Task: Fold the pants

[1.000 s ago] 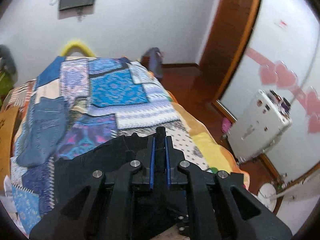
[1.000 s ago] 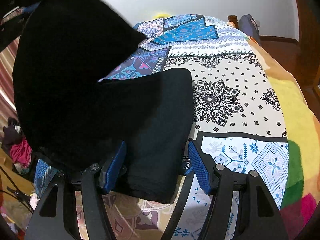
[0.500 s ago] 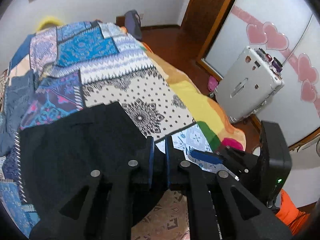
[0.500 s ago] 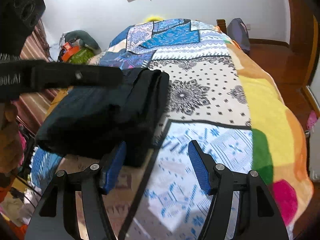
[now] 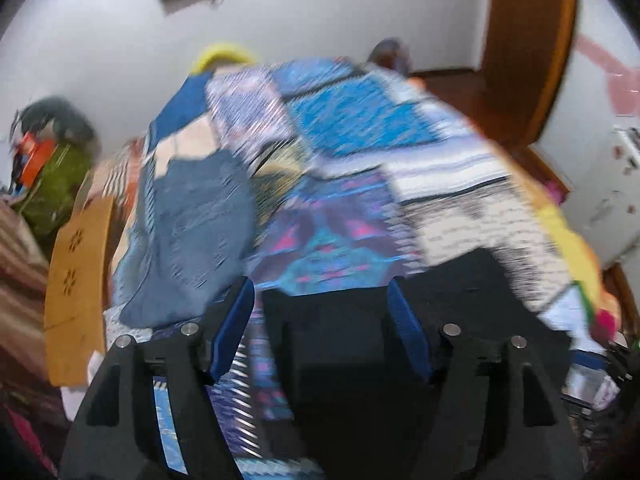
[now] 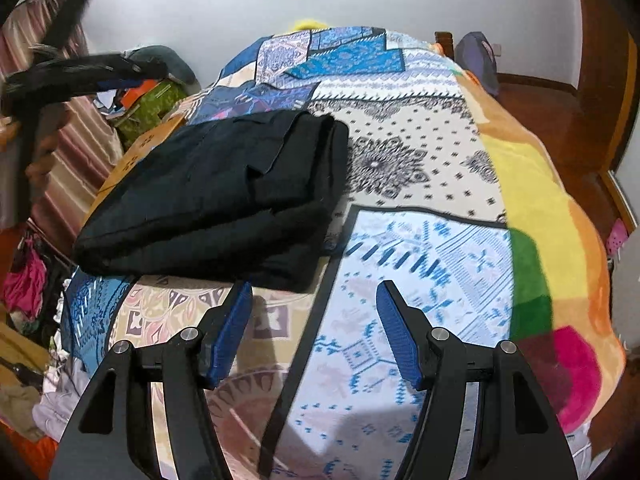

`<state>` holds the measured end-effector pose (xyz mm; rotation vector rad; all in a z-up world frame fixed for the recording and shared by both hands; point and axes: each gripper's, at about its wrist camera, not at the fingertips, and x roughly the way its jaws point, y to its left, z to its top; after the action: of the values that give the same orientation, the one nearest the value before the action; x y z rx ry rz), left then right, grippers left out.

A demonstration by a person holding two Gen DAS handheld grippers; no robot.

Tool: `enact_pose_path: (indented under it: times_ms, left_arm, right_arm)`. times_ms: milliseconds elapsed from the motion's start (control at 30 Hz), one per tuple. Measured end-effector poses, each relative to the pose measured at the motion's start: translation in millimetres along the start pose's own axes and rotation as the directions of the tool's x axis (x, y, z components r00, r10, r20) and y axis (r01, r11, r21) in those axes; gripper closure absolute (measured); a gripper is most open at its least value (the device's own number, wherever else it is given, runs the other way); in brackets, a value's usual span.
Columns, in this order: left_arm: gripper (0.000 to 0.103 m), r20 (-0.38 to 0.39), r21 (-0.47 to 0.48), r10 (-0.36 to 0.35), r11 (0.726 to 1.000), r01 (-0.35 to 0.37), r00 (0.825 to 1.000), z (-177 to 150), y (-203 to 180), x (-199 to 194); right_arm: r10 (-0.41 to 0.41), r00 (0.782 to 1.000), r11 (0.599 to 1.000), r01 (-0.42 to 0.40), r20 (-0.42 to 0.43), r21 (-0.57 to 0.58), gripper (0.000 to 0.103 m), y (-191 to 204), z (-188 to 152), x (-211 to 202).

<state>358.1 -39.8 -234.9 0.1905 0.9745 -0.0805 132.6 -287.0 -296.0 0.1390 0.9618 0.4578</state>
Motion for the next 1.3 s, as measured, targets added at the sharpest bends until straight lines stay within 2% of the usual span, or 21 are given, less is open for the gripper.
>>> enact_pose_path:
  times_ms: [67, 200, 300, 367, 567, 733, 867, 1067, 1167, 1233, 1300]
  left_arm:
    - [0.034, -0.049, -0.001, 0.024, 1.000, -0.024, 0.999, 1.8, 14.7, 27.2]
    - [0.034, -0.137, 0.067, 0.118, 0.992, -0.110, 0.984, 3.4, 27.5, 84.2]
    - [0.034, -0.214, 0.078, 0.106, 0.993, -0.091, 0.971, 0.3, 36.9, 121.0]
    - [0.033, -0.217, 0.066, 0.060, 0.997, -0.046, 0.974, -4.1, 44.4, 126.9]
    - [0.030, -0.199, 0.115, 0.018, 0.993, 0.005, 0.980, -32.9, 59.4, 106.9]
    - [0.030, -0.200, 0.069, -0.022, 0.997, 0.036, 0.979, -68.2, 67.7, 73.7]
    - [0.030, -0.193, 0.008, -0.073, 0.997, 0.076, 0.979, -102.7, 62.9, 39.1]
    - [0.030, -0.176, -0.013, -0.152, 0.988, 0.152, 0.973, -150.3, 31.8, -1.8]
    - [0.030, -0.159, 0.022, -0.145, 0.988, 0.151, 0.977, -163.1, 15.7, -19.2]
    - [0.031, -0.142, 0.066, -0.100, 0.992, 0.110, 0.985, -164.7, 8.3, -30.0]
    - [0.031, -0.122, 0.083, -0.087, 0.992, 0.097, 0.989, -160.4, 7.1, -40.9]
  right_arm:
    - [0.005, 1.000, 1.000, -0.005, 0.002, 0.008, 0.042, 2.1, -0.3, 3.0]
    - [0.000, 1.000, 1.000, 0.000, 0.000, 0.016, 0.042, 3.1, 6.9, 9.7]
    - [0.006, 1.000, 1.000, -0.006, -0.006, 0.010, 0.042, 2.8, 13.4, 15.3]
    - [0.008, 1.000, 1.000, -0.008, -0.010, 0.004, 0.042, 2.1, 18.8, 19.6]
    - [-0.064, 0.998, 0.998, 0.065, -0.017, 0.003, 0.042, -8.5, 41.8, 39.5]
    - [-0.110, 0.994, 0.993, 0.111, -0.025, 0.047, 0.042, -24.8, 59.6, 50.1]
    - [-0.127, 0.992, 0.990, 0.126, 0.012, 0.067, 0.042, -31.4, 60.5, 34.3]
    - [-0.133, 0.989, 0.990, 0.130, 0.063, 0.048, 0.042, -24.9, 53.7, -2.1]
    - [-0.131, 0.989, 0.991, 0.129, 0.074, 0.024, 0.042, -16.1, 49.4, -13.2]
    - [-0.133, 0.988, 0.991, 0.133, 0.081, 0.014, 0.042, -11.1, 46.7, -17.5]
    - [-0.116, 0.990, 0.993, 0.116, 0.086, 0.001, 0.042, -6.0, 45.0, -20.0]
